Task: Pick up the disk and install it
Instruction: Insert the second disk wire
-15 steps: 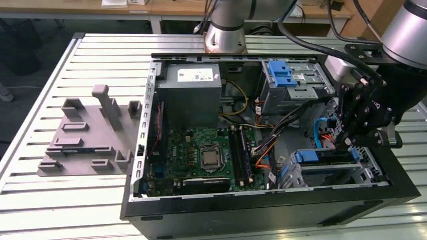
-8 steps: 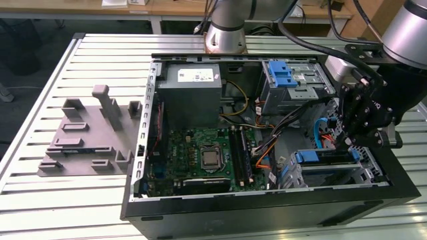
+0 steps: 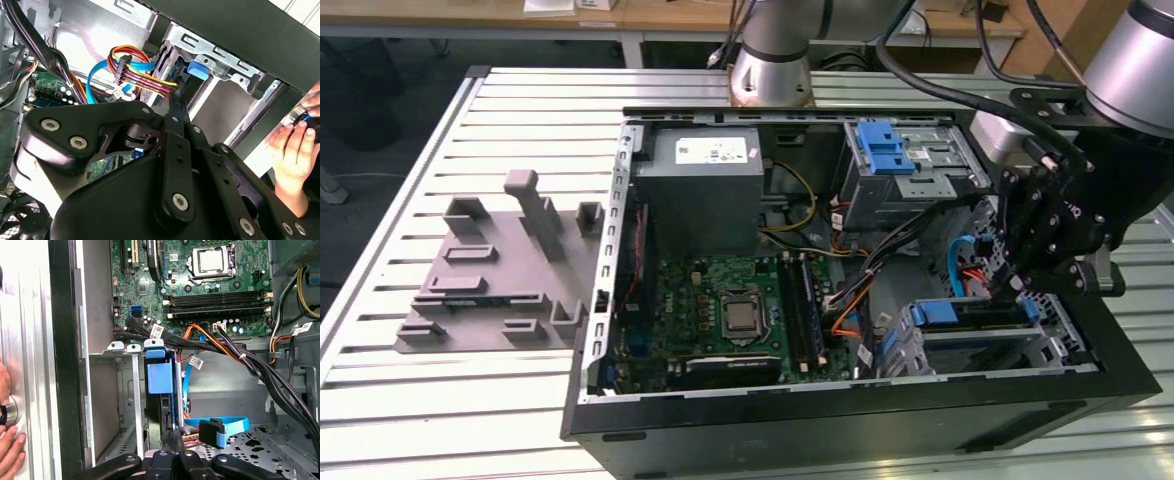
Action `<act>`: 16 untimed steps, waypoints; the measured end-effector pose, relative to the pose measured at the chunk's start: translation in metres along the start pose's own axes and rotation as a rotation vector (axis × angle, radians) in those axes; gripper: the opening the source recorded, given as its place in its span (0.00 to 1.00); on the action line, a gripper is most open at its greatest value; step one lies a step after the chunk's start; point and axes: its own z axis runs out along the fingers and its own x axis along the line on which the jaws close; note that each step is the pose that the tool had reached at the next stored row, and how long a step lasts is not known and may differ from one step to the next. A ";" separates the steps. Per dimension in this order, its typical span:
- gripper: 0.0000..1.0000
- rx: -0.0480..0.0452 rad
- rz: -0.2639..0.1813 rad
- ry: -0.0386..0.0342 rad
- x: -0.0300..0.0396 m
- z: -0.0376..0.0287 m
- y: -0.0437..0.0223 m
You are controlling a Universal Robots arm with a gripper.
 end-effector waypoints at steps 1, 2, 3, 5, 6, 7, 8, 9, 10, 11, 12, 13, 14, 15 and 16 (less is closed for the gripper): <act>0.11 0.0000 0.000 0.0000 0.0000 0.0000 0.0000; 0.11 0.0000 0.000 0.0000 0.0000 0.0000 0.0000; 0.11 0.0000 0.000 0.0000 0.0000 0.0000 0.0000; 0.11 0.0002 0.000 0.0004 0.0001 -0.0003 0.0025; 0.11 0.0002 0.000 0.0001 0.0003 -0.0001 0.0038; 0.11 0.0005 0.000 -0.0002 0.0004 0.0000 0.0047; 0.11 0.0007 0.000 -0.0003 0.0005 -0.0003 0.0053; 0.11 0.0008 0.000 -0.0001 0.0006 -0.0014 0.0059; 0.11 0.0010 0.000 -0.0005 0.0007 -0.0025 0.0066; 0.11 0.0011 0.000 -0.0005 0.0009 -0.0041 0.0072; 0.11 0.0011 0.000 -0.0006 0.0010 -0.0058 0.0077; 0.11 0.0012 0.000 -0.0004 0.0012 -0.0079 0.0079; 0.11 0.0012 0.000 -0.0005 0.0014 -0.0101 0.0082; 0.11 0.0012 0.000 -0.0005 0.0021 -0.0157 0.0116; 0.11 0.0012 0.000 -0.0005 0.0023 -0.0173 0.0132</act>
